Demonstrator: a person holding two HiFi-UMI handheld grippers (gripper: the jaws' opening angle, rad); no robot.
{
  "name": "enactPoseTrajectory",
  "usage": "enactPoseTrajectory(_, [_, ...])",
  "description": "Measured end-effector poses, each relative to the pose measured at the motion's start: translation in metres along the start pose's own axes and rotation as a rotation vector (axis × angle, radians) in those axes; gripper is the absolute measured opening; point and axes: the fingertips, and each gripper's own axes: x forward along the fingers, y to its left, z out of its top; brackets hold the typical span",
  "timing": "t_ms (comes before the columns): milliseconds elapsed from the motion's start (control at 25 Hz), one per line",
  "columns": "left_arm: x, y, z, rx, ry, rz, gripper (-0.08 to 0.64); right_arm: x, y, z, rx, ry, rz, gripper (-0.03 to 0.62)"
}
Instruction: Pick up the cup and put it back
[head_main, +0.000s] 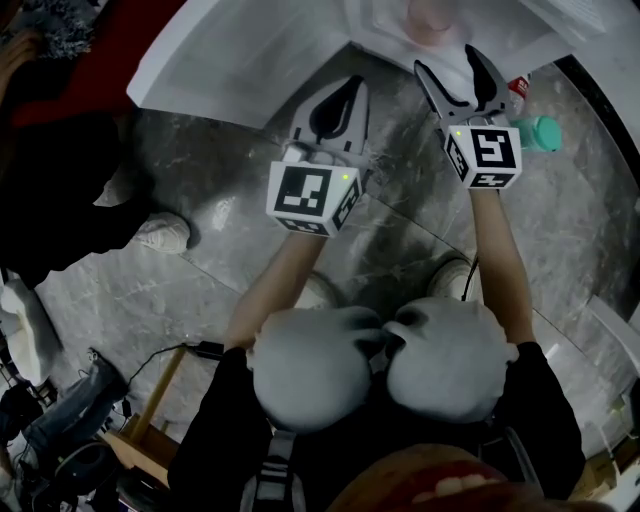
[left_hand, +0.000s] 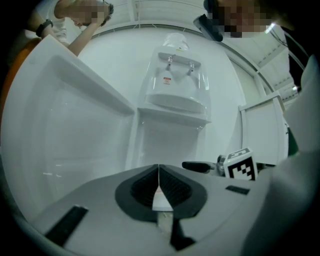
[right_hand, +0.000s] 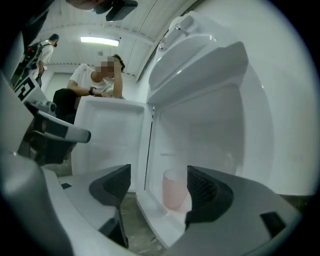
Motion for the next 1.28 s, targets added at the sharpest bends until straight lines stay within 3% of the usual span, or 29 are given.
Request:
enactPoseTrajectory(160, [0.002,0.0,-0.003,0.003,0.002,-0.006,0.014,0.026,-0.01,-0.019,-0.074,0.04,0.003,0.383])
enactPoseTrajectory(600, [0.006,0.004,-0.016,-0.008,0.027,-0.011,0.014,0.098,-0.046,-0.071,0.045,0.136,-0.062,0.405])
enactPoseTrajectory(1040, [0.002,0.01,-0.017,-0.014,0.032,-0.006,0.014,0.121,-0.05,-0.076,0.091,0.126,-0.112,0.403])
enactPoseTrajectory(1280, [0.0,0.006,-0.013,-0.005,0.03,-0.01,0.014,0.11,-0.042,-0.066,0.107,0.101,-0.096,0.385])
